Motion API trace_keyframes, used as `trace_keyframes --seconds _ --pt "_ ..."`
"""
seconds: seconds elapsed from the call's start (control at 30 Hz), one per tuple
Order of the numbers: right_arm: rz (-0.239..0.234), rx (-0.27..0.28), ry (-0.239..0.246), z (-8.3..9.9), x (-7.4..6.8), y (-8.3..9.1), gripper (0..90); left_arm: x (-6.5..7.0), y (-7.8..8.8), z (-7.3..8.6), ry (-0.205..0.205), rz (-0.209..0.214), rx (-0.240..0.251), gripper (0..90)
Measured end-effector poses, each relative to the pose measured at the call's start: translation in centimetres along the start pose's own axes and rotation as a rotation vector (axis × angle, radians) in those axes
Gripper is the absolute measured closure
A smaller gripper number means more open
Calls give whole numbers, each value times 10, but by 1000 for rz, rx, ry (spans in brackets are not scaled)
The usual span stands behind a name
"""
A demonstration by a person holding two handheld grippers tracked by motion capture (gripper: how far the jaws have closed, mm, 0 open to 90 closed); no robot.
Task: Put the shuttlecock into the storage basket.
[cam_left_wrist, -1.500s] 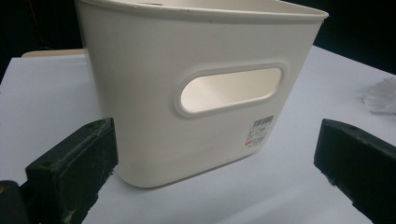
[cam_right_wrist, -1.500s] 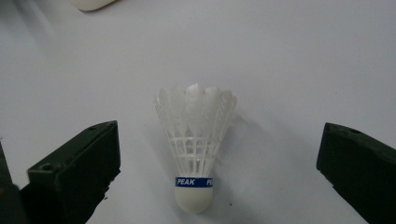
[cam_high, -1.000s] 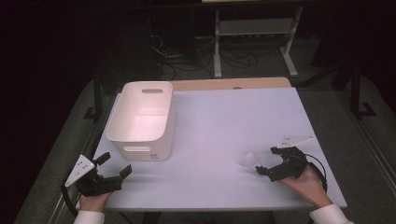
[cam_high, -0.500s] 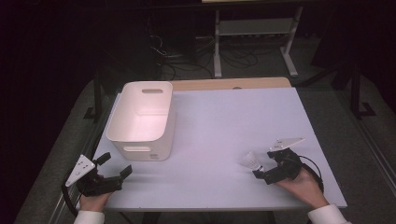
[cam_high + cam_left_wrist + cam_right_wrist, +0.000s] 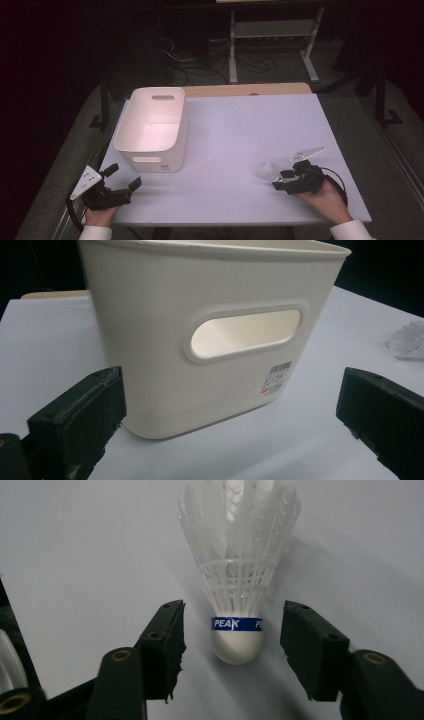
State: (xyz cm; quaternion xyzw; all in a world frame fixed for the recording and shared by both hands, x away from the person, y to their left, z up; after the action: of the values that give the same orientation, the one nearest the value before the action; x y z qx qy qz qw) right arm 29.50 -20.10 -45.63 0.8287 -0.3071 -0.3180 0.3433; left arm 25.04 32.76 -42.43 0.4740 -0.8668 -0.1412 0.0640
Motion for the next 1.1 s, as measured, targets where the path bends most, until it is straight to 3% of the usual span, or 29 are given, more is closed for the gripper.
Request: trace_keyframes --seconds 0.33,0.43,0.97,1.1 --pt "33 -6 -2 -1 1 -3 604 0 1 0 -4 4 -1 0" --pt "21 -1 -3 0 1 -3 627 0 1 0 -2 5 -2 0" --pt "-13 4 -24 -2 0 0 638 0 1 0 4 1 -4 0" --pt "-12 15 -4 -8 -5 3 638 0 1 0 7 1 -4 0"
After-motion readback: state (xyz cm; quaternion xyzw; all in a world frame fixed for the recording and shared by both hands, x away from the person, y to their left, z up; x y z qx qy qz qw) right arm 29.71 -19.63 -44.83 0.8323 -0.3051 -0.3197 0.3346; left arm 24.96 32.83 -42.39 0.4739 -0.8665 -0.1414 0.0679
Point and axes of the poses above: each handheld gripper's, and its own axes: y roughly backward along the jaws, z roughly out of its underside, x roughly to its right, the point moved 3 cm from there along -y, roughly forward along the jaws, and after that the axes turned 8 degrees about -y, right-handed, at the moved point
